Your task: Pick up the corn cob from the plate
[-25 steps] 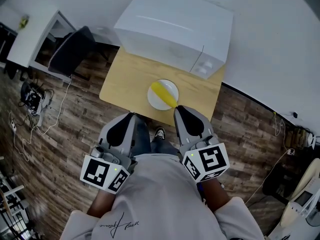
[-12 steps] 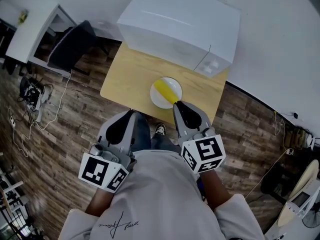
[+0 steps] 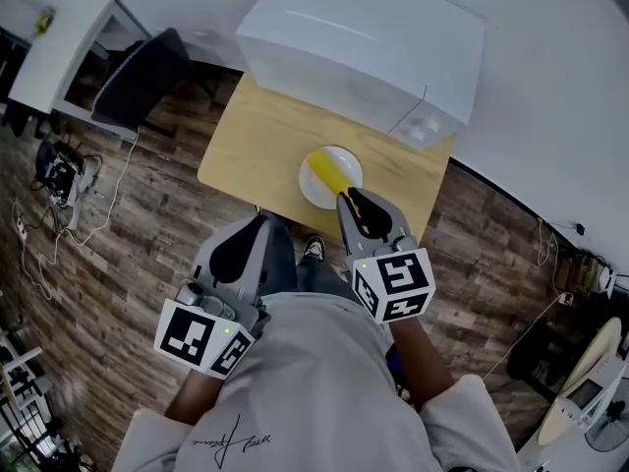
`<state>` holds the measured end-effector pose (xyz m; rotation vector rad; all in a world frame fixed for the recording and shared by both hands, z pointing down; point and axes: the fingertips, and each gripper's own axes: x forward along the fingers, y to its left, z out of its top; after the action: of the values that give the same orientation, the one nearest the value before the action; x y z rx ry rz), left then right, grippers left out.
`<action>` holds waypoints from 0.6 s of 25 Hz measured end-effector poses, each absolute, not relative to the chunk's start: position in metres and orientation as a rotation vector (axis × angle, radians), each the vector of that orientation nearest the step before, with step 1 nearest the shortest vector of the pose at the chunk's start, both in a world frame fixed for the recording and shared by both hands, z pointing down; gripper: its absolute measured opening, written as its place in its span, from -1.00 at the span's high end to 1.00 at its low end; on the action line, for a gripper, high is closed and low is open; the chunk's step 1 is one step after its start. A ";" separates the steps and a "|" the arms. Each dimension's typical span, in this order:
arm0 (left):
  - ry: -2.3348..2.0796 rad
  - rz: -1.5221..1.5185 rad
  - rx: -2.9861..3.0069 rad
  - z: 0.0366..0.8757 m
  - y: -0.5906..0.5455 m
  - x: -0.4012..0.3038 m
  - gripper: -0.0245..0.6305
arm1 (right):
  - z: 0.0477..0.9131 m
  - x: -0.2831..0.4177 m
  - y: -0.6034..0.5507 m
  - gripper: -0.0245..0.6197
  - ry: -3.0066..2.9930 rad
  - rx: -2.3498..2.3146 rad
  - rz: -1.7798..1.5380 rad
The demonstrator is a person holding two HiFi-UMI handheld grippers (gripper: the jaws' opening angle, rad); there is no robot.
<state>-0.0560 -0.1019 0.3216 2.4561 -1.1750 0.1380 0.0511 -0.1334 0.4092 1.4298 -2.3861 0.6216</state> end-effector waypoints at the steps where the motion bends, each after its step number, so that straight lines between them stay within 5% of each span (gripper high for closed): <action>1: -1.176 0.138 2.454 0.322 -0.102 -0.057 0.94 | 0.413 0.051 -0.135 0.71 -2.379 1.422 0.624; 15: -1.192 0.146 2.440 0.325 -0.106 -0.069 0.94 | 0.460 0.033 -0.146 0.59 -2.301 1.313 0.672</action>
<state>-0.0686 -0.1063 0.3250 2.4400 -1.1922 0.1458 0.0326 -0.1465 0.4603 1.3132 -2.3012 0.6717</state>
